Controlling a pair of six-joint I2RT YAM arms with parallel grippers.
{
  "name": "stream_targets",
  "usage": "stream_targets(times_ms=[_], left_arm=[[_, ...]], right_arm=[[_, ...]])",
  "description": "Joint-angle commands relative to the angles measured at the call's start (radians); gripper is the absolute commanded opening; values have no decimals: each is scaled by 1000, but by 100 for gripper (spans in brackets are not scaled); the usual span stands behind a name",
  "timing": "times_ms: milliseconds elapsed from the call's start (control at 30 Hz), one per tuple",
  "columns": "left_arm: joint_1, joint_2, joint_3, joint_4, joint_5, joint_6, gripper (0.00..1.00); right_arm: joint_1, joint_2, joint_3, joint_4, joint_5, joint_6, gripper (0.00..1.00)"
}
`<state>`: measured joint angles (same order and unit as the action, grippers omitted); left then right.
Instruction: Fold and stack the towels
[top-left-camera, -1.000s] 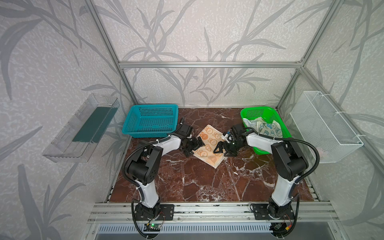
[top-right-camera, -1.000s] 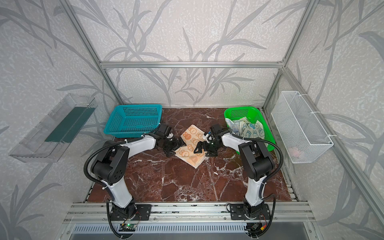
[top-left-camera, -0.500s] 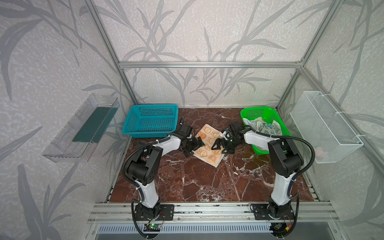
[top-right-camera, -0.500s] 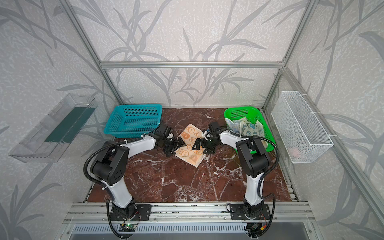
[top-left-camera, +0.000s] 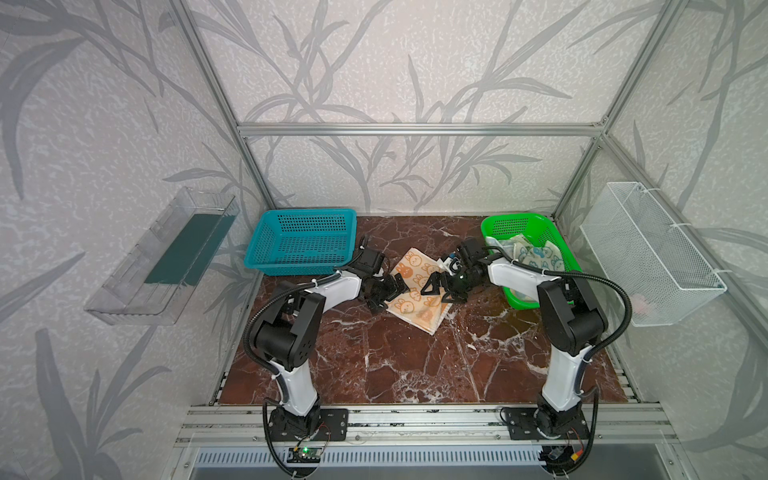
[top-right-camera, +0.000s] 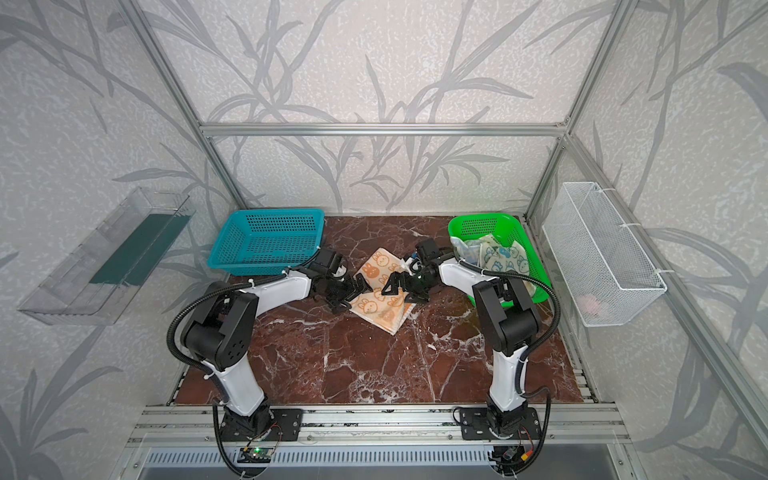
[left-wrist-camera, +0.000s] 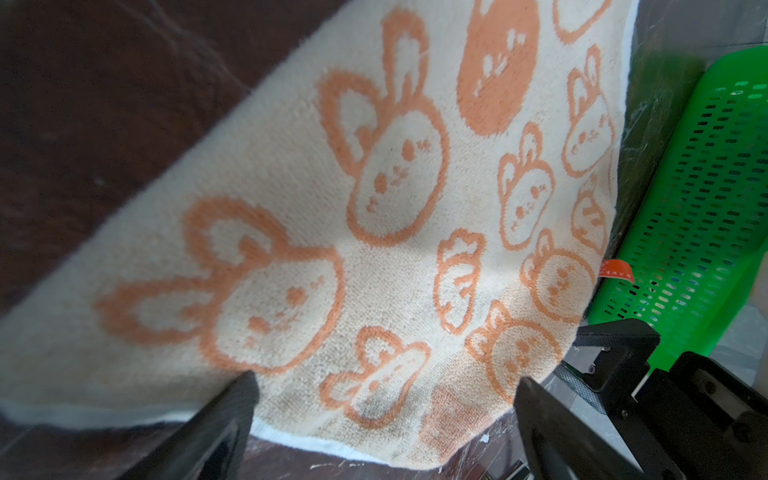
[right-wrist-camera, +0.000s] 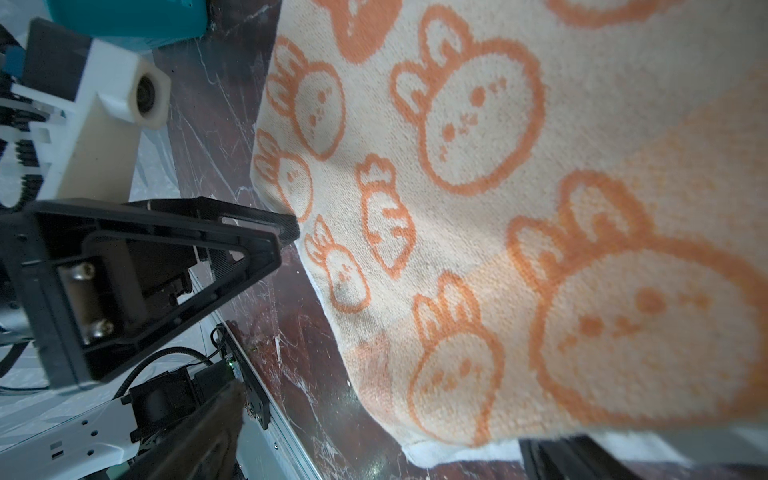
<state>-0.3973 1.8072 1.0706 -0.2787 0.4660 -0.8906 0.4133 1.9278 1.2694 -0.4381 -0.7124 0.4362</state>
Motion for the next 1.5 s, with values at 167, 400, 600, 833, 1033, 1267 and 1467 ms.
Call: stream_targets(times_ms=[167,400,600,833,1033,1267,1467], left_arm=[[8,15,-35,-66,-21,6,99],[8,15,-37,-81,-26,17,99],[10,15,-41,-82,-23,21,99],[10,-3,-17,-115,-18,52,99],[2,-68,55,-169,-23,55,99],[-20,-52,180,-165,-10,15,99],[-37,48,259,-121,8,-15,99]], right_arm=[[-21,-43,32,-64,2,-42,99],[-30,28,56,-21,-13,-17,99],[-32,89,51,19,-19,-1,99],[-39,33,3,9,-6,-19,99],[-62,-96,-128,82,-15,49,100],[-44,-174,-304,318,-48,234,94],[-17,-144,-336,424,-42,302,86]])
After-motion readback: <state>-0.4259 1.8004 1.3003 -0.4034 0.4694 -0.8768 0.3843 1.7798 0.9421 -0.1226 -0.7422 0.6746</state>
